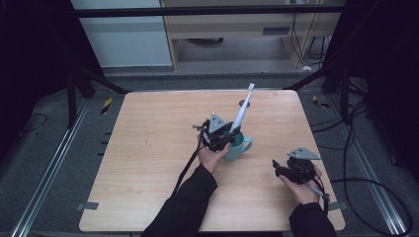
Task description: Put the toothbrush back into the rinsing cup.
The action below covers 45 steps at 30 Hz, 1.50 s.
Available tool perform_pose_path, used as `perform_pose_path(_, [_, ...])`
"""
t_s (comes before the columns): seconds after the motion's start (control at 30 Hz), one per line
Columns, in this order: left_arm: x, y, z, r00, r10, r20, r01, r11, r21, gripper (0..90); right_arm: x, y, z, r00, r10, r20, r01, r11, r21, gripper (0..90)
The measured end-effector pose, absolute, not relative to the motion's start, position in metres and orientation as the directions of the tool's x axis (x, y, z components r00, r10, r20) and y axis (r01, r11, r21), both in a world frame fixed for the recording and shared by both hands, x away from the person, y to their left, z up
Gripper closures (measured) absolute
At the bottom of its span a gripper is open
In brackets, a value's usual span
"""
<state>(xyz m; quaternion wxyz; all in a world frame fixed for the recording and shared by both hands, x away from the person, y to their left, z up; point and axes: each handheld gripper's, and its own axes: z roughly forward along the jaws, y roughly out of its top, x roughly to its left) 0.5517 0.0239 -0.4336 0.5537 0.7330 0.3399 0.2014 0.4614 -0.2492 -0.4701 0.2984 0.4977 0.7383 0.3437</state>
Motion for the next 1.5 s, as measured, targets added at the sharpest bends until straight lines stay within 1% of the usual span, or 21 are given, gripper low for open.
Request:
perform_pose_path(0.37, [0.543,0.020,-0.446,0.626,0.775,-0.089,0.277,-0.115,0.954,66.0,0.461,-0.249,-0.470,-0.323,0.941,-0.099,0.530,0.266,0.805,28.9])
perform_pose_path(0.67, [0.537,0.020,-0.448,0.586,0.809,-0.052,0.251,-0.120,0.961,66.0,0.461,-0.250,-0.470,-0.323,0.941,-0.100,0.531,0.268,0.804,28.9])
perform_pose_path(1.03, [0.537,0.019,-0.458,0.567,0.823,-0.041,0.267,-0.136,0.954,65.8,0.461,-0.250,-0.470,-0.323,0.941,-0.101,0.532,0.269,0.803,28.9])
perform_pose_path(1.3, [0.537,0.018,-0.464,0.578,0.814,-0.061,0.298,-0.140,0.944,65.5,0.461,-0.250,-0.469,-0.320,0.942,-0.098,0.532,0.265,0.805,28.8])
perform_pose_path(1.37, [0.537,0.018,-0.465,0.580,0.813,-0.052,0.294,-0.150,0.944,65.4,0.461,-0.250,-0.469,-0.320,0.942,-0.098,0.532,0.264,0.805,28.7])
perform_pose_path(1.5, [0.536,0.018,-0.462,0.587,0.807,-0.056,0.287,-0.144,0.947,61.9,0.461,-0.250,-0.469,-0.319,0.943,-0.094,0.533,0.260,0.805,28.7])
